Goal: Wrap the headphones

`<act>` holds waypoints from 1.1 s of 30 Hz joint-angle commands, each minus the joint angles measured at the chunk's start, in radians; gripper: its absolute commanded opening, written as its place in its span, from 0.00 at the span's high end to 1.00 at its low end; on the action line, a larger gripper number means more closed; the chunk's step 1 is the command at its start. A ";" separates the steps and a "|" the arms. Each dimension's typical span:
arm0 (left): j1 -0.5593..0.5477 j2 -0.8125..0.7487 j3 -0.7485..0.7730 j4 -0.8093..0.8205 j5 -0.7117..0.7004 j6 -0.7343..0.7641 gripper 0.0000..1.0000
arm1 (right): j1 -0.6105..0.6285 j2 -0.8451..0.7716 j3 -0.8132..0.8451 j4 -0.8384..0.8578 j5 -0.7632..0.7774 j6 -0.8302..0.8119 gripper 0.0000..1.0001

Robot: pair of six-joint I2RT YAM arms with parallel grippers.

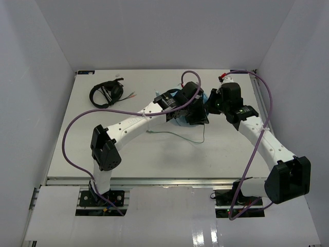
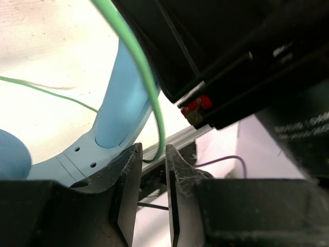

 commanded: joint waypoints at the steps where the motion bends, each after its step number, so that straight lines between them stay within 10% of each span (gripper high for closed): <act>1: -0.048 -0.056 -0.005 -0.009 -0.129 0.146 0.62 | -0.024 -0.018 0.059 0.075 -0.083 0.075 0.92; 25: -0.292 -0.631 -0.993 0.917 -0.278 0.637 0.30 | -0.136 -0.032 0.080 0.039 -0.290 0.133 0.92; 33: -0.304 -0.722 -1.446 1.379 -0.473 0.336 0.22 | -0.161 -0.042 0.087 0.030 -0.357 0.134 0.92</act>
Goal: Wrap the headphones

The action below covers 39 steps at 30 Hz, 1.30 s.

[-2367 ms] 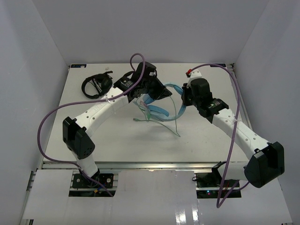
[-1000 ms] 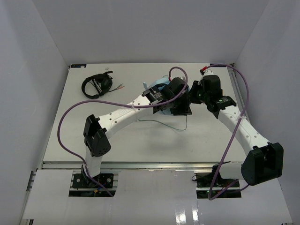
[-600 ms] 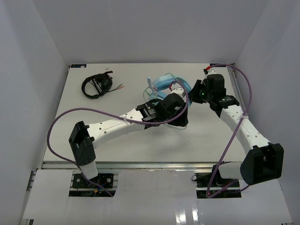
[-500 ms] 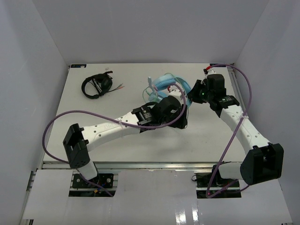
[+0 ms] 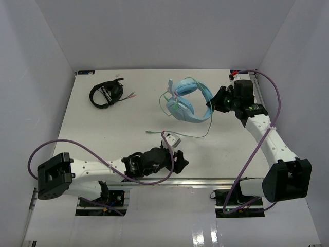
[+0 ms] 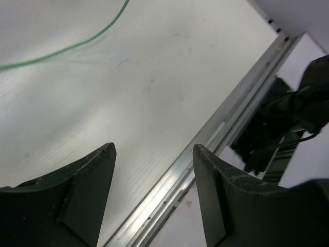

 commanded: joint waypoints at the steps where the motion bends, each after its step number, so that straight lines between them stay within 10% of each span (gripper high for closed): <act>1: 0.005 -0.038 -0.150 0.351 -0.187 -0.280 0.19 | -0.013 -0.047 0.067 0.053 -0.103 0.051 0.92; 14: 0.158 0.327 -0.091 0.484 -0.067 -1.396 0.02 | -0.017 -0.088 0.021 0.090 -0.132 0.040 0.92; 39: 0.320 0.650 0.120 0.425 0.245 -1.554 0.12 | -0.016 -0.138 0.033 0.065 -0.136 -0.029 0.92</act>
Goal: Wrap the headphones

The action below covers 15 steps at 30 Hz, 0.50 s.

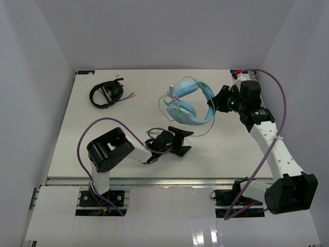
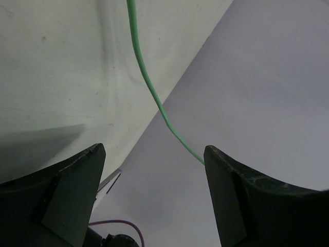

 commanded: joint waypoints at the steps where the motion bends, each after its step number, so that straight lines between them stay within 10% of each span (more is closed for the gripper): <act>1: 0.028 0.023 0.016 -0.013 0.095 -0.029 0.12 | -0.004 -0.025 0.042 0.065 -0.065 0.024 0.92; 15: 0.091 0.062 0.071 -0.091 0.101 0.006 0.31 | -0.005 -0.087 0.033 0.018 -0.120 0.037 0.92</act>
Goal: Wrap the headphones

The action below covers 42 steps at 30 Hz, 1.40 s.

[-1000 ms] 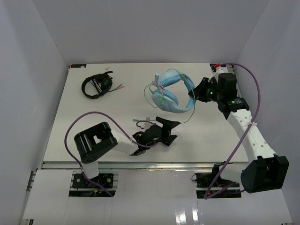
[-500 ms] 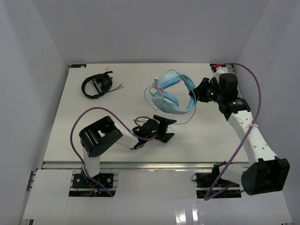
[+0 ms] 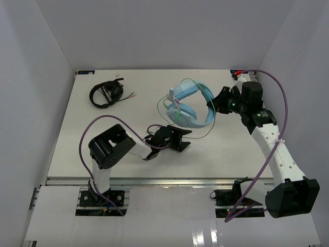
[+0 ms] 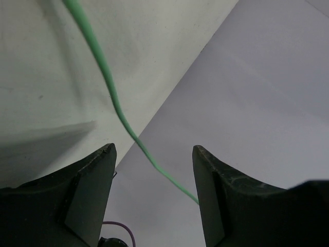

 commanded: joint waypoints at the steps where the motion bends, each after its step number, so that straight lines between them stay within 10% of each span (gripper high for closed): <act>1: 0.020 0.015 0.043 -0.103 0.006 0.019 0.32 | -0.005 -0.052 0.032 0.049 -0.078 0.048 0.92; 8: 0.031 0.029 0.088 -0.145 0.040 0.058 0.50 | -0.007 -0.070 0.035 0.039 -0.119 0.074 0.92; 16: 0.056 0.020 0.029 -0.050 0.071 0.085 0.99 | -0.033 -0.081 0.019 0.038 -0.148 0.085 0.92; 31: 0.131 -0.217 -0.117 0.164 0.397 0.615 1.00 | -0.110 -0.053 0.002 0.024 -0.171 0.022 0.92; 42: 0.244 -0.287 -0.087 0.001 0.550 0.752 1.00 | -0.138 -0.053 0.004 0.024 -0.343 -0.084 0.92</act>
